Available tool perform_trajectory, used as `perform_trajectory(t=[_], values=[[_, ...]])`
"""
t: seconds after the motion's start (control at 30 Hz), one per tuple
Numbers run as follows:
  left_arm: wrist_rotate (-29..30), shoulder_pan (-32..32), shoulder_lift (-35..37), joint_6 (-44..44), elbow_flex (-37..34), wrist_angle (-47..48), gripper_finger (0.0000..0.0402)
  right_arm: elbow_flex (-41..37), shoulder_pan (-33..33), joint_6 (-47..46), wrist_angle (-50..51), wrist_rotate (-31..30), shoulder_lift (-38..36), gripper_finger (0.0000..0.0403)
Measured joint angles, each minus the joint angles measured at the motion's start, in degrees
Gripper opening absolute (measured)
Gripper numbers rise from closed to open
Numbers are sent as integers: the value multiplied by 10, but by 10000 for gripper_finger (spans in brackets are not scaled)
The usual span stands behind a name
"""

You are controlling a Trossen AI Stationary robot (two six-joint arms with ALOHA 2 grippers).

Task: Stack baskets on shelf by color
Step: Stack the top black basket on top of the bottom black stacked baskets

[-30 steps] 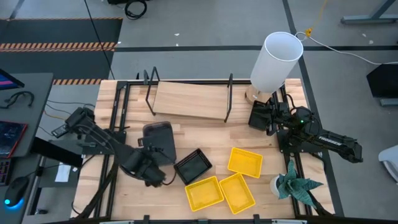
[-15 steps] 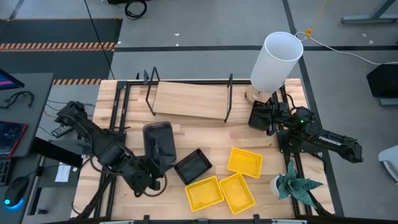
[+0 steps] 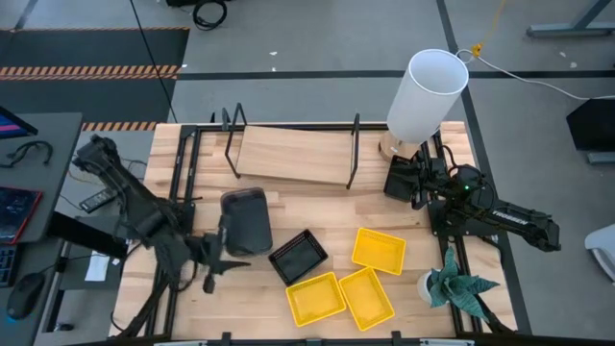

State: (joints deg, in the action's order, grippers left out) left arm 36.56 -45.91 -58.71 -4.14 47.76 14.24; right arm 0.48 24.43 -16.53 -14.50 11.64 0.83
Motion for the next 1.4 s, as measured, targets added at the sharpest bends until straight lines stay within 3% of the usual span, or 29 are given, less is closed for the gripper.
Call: perform_trajectory(t=[0.2, 0.4, 0.67, 0.87, 1.4], values=[[-8, -1, 88, 4, -133, -146, 126, 0, 0, 0, 0, 0, 0, 115], [37, -1, 127, -24, -201, -217, 126, 0, 0, 0, 0, 0, 0, 115], [42, 9, 130, -66, -219, -200, 126, 0, 0, 0, 0, 0, 0, 115], [37, 9, 130, -163, -220, -171, 126, 0, 0, 0, 0, 0, 0, 115], [3, 11, 130, -167, -220, -189, 126, 0, 0, 0, 0, 0, 0, 115]])
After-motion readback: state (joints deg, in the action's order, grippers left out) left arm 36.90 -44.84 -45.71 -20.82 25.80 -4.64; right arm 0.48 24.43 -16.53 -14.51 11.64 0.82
